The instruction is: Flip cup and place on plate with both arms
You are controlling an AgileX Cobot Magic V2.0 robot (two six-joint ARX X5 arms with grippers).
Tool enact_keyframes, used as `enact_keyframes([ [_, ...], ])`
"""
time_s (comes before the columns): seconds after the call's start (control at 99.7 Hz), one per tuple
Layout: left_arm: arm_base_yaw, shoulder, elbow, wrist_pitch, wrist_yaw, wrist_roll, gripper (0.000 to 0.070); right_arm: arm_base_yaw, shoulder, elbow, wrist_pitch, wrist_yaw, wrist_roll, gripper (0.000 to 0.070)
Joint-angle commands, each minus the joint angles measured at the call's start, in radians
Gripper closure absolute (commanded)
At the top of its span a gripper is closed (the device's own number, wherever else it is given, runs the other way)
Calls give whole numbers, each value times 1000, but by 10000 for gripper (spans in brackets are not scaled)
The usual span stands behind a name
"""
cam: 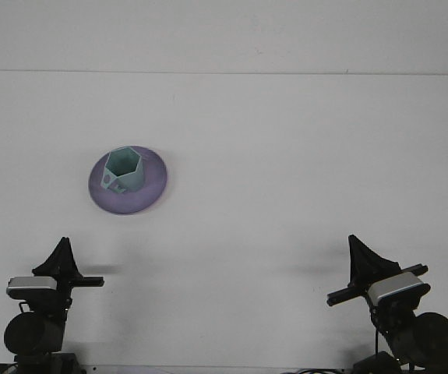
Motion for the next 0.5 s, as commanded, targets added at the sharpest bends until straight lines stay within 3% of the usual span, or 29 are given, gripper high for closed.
enact_keyframes([
  [0.0, 2, -3, -27, 56, -4, 11, 685, 2, 2, 1, 11, 0, 14, 696],
  [0.13, 2, -3, -72, 84, 7, 2, 685, 2, 2, 1, 11, 0, 14, 696],
  [0.241, 2, -3, -72, 83, 8, -55, 685, 2, 2, 1, 11, 0, 14, 696],
  [0.491, 2, -1, -72, 85, 8, -55, 685, 2, 2, 1, 11, 1, 14, 696],
])
